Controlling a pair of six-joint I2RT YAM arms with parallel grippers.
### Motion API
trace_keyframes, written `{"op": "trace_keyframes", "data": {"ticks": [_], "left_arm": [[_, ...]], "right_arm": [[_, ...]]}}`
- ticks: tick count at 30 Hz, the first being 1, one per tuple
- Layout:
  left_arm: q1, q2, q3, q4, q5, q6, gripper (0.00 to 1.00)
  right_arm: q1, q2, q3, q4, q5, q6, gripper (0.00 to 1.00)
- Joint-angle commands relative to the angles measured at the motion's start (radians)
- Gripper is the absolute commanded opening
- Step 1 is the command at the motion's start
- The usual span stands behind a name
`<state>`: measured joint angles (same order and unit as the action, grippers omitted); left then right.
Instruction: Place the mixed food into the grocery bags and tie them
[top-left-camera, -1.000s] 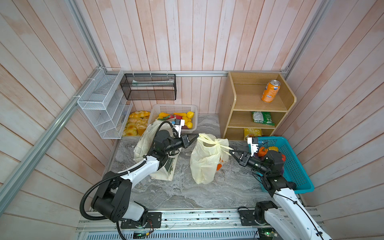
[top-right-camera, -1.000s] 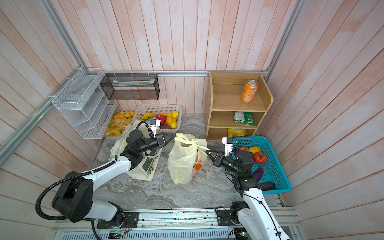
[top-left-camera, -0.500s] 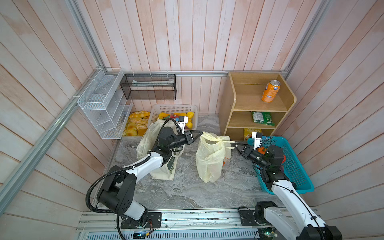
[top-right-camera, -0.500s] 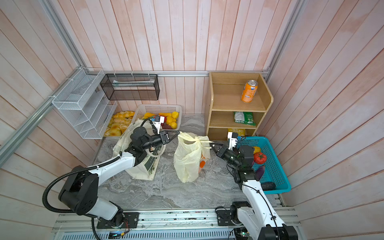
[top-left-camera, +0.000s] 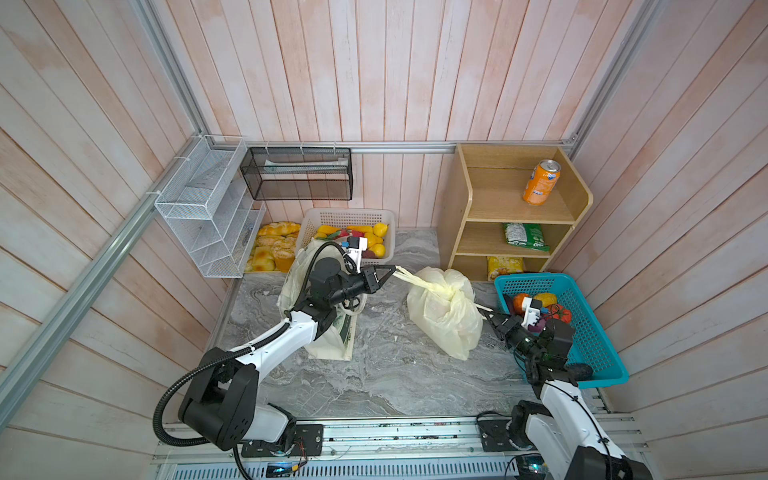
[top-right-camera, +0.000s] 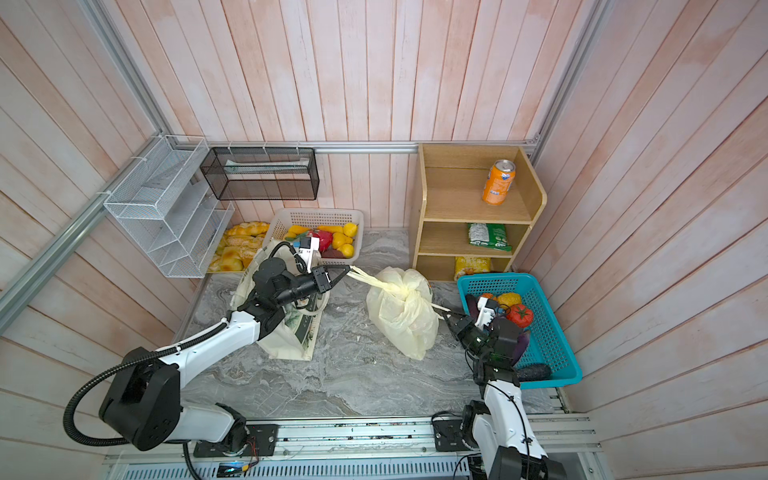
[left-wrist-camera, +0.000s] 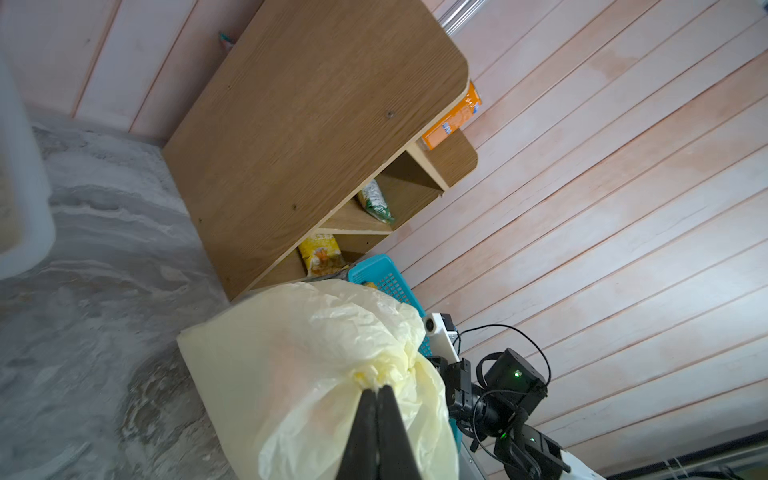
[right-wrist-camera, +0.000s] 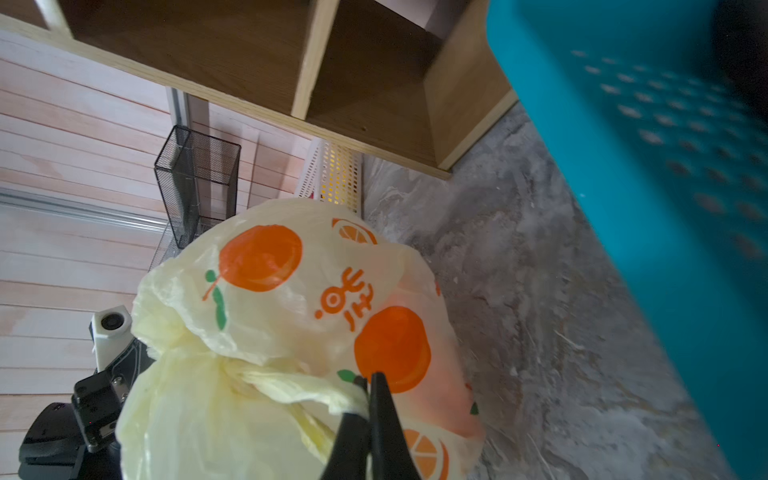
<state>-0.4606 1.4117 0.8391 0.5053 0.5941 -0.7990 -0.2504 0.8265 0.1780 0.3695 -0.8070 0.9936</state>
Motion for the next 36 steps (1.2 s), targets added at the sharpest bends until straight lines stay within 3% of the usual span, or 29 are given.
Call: {"op": "trace_keyframes", "data": {"ticks": [1,9,13,16,22,27,36], "left_arm": [[0.039,-0.036,-0.021,0.078,-0.079,0.019,0.0],[0.038,-0.004,-0.016,0.108,-0.03,0.015,0.0],[0.048,-0.026,-0.053,0.079,-0.057,0.053,0.0],[0.074,-0.066,-0.097,0.076,-0.07,0.059,0.0],[0.081,-0.054,-0.084,0.094,-0.028,0.063,0.0],[0.074,-0.018,-0.034,0.103,0.015,0.07,0.0],[0.017,0.043,0.089,0.027,0.047,0.134,0.0]], "right_arm": [[-0.034,-0.007,0.009,0.01,0.016,0.021,0.0],[-0.029,-0.006,0.107,-0.02,-0.039,0.031,0.0],[-0.066,-0.012,0.11,-0.199,0.097,-0.111,0.0],[-0.171,0.052,0.042,-0.118,-0.04,-0.108,0.0],[-0.163,0.058,0.041,-0.101,-0.071,-0.089,0.0],[-0.07,0.035,0.113,-0.139,-0.059,-0.116,0.0],[0.235,-0.021,0.265,-0.247,0.145,-0.189,0.0]]}}
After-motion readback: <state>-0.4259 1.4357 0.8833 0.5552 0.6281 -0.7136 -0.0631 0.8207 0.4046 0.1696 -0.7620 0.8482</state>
